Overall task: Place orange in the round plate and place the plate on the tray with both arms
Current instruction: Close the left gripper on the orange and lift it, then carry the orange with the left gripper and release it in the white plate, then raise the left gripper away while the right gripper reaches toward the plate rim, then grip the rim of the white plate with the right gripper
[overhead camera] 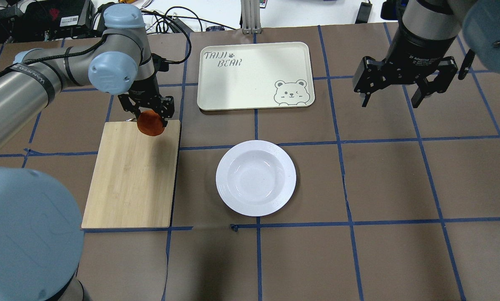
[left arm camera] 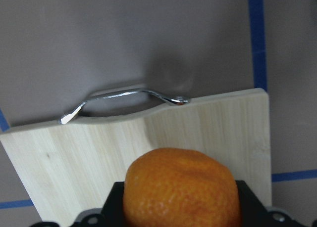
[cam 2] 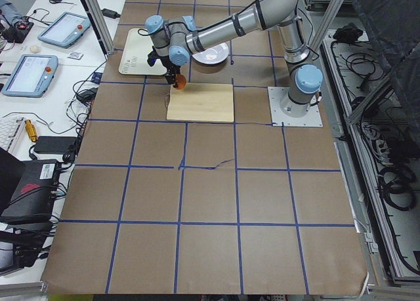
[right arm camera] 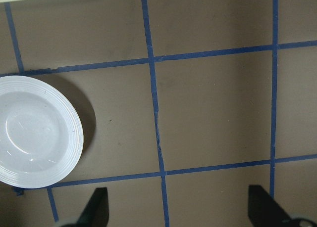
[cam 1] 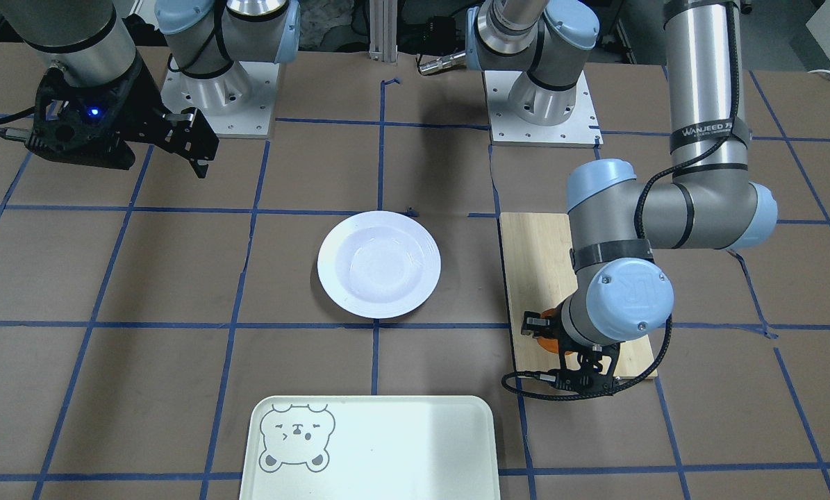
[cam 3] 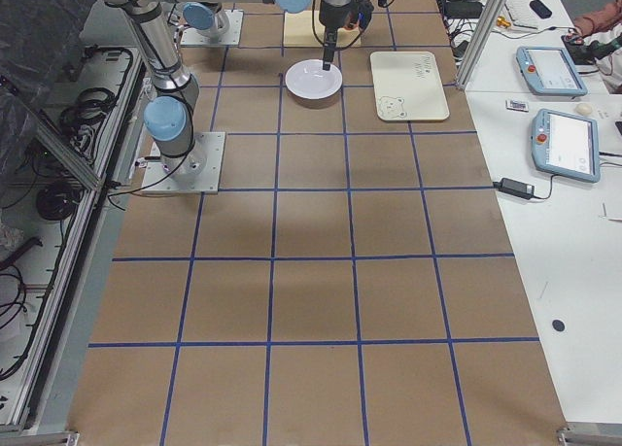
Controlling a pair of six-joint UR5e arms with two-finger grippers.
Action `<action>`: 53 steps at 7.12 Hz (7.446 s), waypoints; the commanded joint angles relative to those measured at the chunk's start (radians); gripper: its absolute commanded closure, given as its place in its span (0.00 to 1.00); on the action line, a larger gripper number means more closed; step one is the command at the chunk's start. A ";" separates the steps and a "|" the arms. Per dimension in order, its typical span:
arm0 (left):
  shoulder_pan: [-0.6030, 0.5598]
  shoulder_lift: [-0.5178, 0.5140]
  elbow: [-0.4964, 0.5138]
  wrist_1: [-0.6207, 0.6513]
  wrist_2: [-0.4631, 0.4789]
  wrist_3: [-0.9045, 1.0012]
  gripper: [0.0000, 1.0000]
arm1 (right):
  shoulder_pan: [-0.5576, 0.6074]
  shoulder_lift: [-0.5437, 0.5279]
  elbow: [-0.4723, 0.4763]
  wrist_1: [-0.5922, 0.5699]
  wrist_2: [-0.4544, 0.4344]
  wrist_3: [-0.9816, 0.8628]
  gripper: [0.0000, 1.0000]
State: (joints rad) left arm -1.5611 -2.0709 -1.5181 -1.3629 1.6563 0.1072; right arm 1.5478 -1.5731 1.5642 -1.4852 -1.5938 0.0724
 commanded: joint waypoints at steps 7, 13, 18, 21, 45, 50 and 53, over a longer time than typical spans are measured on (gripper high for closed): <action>-0.415 0.028 -0.135 -0.039 -0.309 -0.538 1.00 | -0.015 0.019 0.020 -0.003 0.002 -0.010 0.00; -0.404 0.021 -0.136 0.074 -0.302 -0.546 0.00 | -0.035 0.027 0.036 -0.001 0.020 -0.020 0.00; -0.323 0.289 -0.078 -0.088 -0.207 -0.526 0.00 | -0.093 0.045 0.082 -0.080 0.225 -0.113 0.00; -0.202 0.434 -0.043 -0.125 -0.135 -0.407 0.00 | -0.155 0.084 0.213 -0.240 0.285 -0.224 0.00; 0.015 0.488 -0.014 -0.150 -0.109 -0.167 0.00 | 0.012 0.429 0.471 -0.776 0.724 -0.299 0.45; 0.015 0.489 -0.014 -0.150 -0.109 -0.167 0.00 | 0.014 0.429 0.468 -0.776 0.719 -0.316 1.00; 0.015 0.489 -0.014 -0.150 -0.109 -0.167 0.00 | 0.012 0.420 0.465 -0.777 0.721 -0.318 1.00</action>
State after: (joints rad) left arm -1.5463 -1.5816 -1.5325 -1.5125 1.5478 -0.0598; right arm 1.5607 -1.1489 2.0309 -2.2604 -0.8733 -0.2430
